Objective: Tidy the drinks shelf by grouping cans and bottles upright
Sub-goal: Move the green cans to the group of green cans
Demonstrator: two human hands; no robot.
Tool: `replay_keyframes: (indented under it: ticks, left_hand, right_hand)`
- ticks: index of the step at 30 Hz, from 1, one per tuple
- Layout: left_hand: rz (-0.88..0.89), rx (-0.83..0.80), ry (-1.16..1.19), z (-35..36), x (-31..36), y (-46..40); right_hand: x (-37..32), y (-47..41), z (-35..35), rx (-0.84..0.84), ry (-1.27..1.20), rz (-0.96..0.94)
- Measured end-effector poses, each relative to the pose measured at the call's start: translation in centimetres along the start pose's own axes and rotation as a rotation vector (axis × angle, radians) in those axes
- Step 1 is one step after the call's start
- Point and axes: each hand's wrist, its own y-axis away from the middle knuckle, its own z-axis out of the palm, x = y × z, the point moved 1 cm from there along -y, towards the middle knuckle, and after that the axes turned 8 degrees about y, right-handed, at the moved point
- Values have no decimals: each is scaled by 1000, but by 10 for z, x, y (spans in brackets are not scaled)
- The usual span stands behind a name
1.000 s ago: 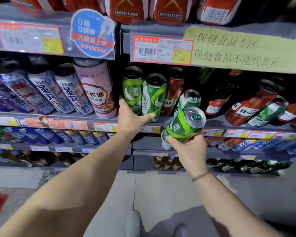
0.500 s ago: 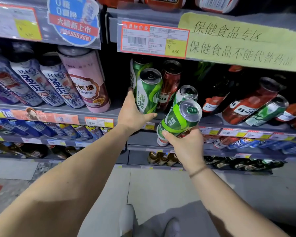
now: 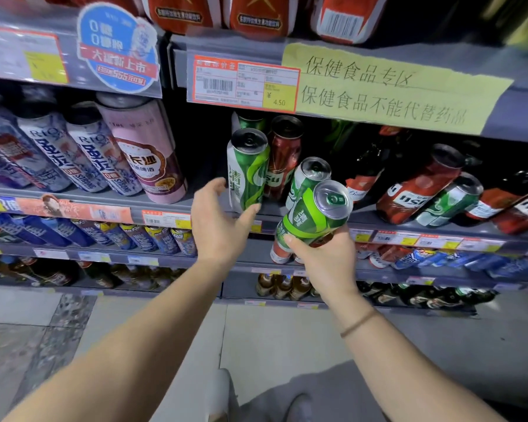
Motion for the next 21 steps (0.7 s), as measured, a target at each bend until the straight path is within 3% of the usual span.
replay_keyframes:
  ticks: [5,11,15,21]
  left_hand:
    - [98,-155,89,27,33,26]
    - [113,-348,-91,74,63,25]
    - [61,-247,-113,85,68,30]
    - [-8,-94,58,94,71,31]
  right_hand:
    - [9,0,-28,68,29,11]
    - [25,-8,-68,131,79,25]
    - [30,-15,-89,131,76,23]
    - [32,-26,-95,111,79,30]
